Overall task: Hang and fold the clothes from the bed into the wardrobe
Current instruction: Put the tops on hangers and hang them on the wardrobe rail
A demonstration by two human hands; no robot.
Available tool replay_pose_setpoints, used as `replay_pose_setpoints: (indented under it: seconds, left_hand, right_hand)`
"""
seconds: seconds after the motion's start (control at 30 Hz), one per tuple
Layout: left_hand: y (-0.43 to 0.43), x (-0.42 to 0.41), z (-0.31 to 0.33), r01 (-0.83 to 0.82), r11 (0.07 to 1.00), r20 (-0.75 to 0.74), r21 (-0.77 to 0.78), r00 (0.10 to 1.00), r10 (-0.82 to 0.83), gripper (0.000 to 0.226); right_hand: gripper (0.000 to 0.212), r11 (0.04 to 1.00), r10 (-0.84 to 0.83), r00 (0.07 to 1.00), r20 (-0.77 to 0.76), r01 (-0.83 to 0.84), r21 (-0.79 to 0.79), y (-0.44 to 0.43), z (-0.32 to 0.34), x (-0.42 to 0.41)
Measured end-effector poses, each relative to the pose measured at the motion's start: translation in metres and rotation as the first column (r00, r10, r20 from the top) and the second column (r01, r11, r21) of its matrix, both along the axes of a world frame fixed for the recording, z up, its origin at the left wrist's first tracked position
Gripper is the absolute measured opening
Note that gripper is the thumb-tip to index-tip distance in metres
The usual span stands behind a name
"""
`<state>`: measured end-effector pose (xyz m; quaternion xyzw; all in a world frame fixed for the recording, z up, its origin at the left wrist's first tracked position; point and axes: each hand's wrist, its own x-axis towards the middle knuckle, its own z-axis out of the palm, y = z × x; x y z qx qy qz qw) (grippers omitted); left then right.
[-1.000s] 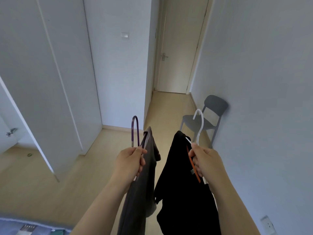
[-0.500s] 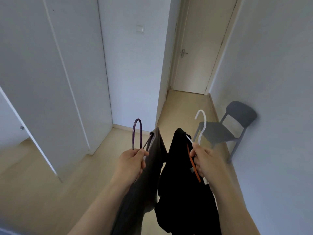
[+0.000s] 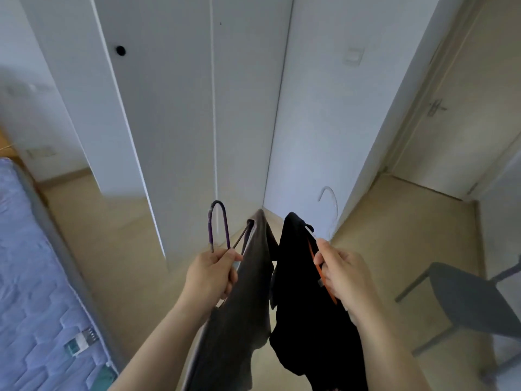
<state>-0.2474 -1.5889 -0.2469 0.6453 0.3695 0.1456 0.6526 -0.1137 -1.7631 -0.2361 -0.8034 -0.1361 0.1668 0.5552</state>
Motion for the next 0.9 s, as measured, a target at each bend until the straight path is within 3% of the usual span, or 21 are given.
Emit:
replay_pose_setpoints:
  seconds: [0.47, 0.9]
  left_hand:
    - [0.161, 0.006, -0.010, -0.337, 0.941, 0.022, -0.014, 0.941, 0.337, 0.023]
    - [0.287, -0.002, -0.022, -0.626, 0.780, 0.005, -0.025, 0.780, 0.626, 0.021]
  right_hand:
    - [0.043, 0.950, 0.285, 0.954, 0.092, -0.268, -0.162, 0.204, 0.004, 0.043]
    - [0.043, 0.803, 0.596, 0.802, 0.053, -0.593, -0.062, 0.387, -0.007, 0.077]
